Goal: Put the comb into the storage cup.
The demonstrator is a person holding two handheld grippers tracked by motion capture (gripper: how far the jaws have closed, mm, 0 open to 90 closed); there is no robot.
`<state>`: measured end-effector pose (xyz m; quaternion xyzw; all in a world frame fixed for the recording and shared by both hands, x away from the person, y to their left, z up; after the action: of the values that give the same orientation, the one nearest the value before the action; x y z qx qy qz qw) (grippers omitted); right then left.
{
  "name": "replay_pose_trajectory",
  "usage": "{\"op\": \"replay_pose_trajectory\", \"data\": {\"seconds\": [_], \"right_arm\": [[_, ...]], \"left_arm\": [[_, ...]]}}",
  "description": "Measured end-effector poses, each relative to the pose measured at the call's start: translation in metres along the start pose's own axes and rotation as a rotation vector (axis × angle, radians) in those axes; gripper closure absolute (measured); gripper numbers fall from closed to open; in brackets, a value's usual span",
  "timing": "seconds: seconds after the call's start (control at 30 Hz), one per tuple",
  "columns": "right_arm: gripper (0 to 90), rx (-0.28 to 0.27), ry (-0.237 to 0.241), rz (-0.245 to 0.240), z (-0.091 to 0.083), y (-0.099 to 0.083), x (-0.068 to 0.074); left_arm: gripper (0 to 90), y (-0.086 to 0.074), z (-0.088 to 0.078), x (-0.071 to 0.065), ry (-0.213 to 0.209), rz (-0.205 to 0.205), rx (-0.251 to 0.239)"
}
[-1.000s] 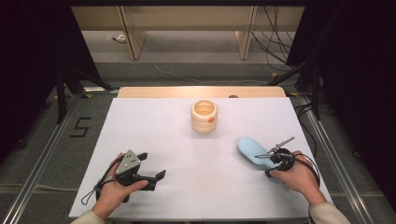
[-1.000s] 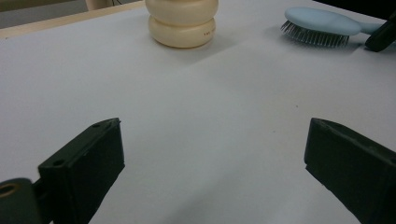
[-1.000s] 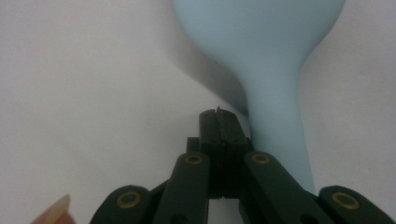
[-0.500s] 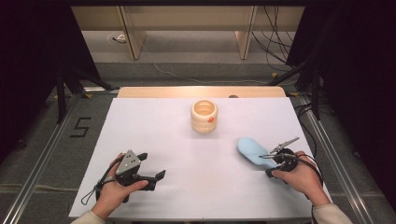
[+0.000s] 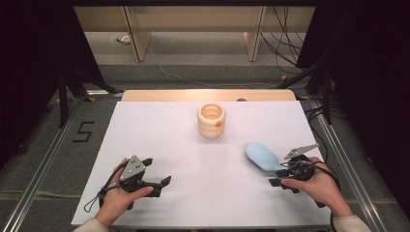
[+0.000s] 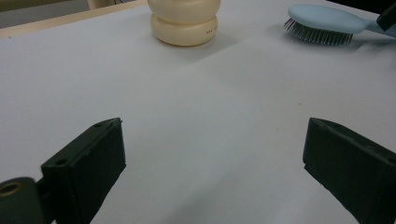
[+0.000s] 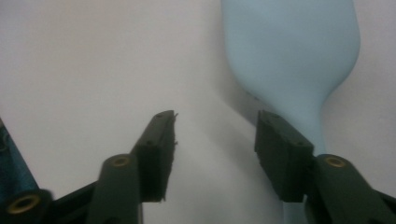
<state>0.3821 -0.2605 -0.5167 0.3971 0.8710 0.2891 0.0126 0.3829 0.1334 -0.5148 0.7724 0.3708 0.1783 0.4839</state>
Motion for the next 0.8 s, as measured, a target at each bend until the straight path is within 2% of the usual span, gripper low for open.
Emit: {"op": "replay_pose_trajectory", "data": {"seconds": [0.07,0.17,0.27,0.43,0.5,0.6,0.7,0.8], "right_arm": [[35.7,-0.047,-0.001,-0.036,-0.003,0.006,0.001],[32.4,-0.128,-0.009,-0.085,-0.008,0.015,0.001],[24.2,-0.217,-0.024,-0.115,-0.014,0.025,0.000],[13.4,-0.299,-0.047,-0.108,-0.019,0.033,-0.008],[5.4,-0.309,-0.052,-0.101,-0.021,0.034,-0.012],[0.4,-0.306,-0.059,-0.089,-0.024,0.033,-0.018],[0.3,-0.301,-0.070,-0.083,-0.027,0.033,-0.022],[0.3,-0.251,-0.089,-0.089,-0.028,0.029,-0.027]], "left_arm": [[5.2,0.000,0.000,0.000,-0.001,0.001,0.000],[5.2,0.000,0.000,0.000,-0.001,-0.001,-0.001],[5.2,0.000,0.000,0.000,-0.001,-0.001,-0.001],[5.2,0.000,0.000,0.000,-0.001,-0.002,-0.002],[5.2,0.000,0.001,0.000,-0.001,-0.004,0.000],[5.2,0.000,0.001,0.000,-0.001,-0.005,0.002],[5.2,0.000,0.001,0.000,-0.002,-0.007,0.001],[5.2,0.000,0.001,0.000,-0.004,-0.006,0.002]]}}
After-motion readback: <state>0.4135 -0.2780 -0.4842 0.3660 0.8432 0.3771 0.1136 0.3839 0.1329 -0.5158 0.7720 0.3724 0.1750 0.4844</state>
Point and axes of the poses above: each handheld gripper's, and its own axes: z roughly forward along the jaws, y roughly out of its top, x roughly to its left, the point moved 9 cm from there along z, roughly forward along the jaws, and after that the axes turned 1 degree about x, right-handed, at the moved point
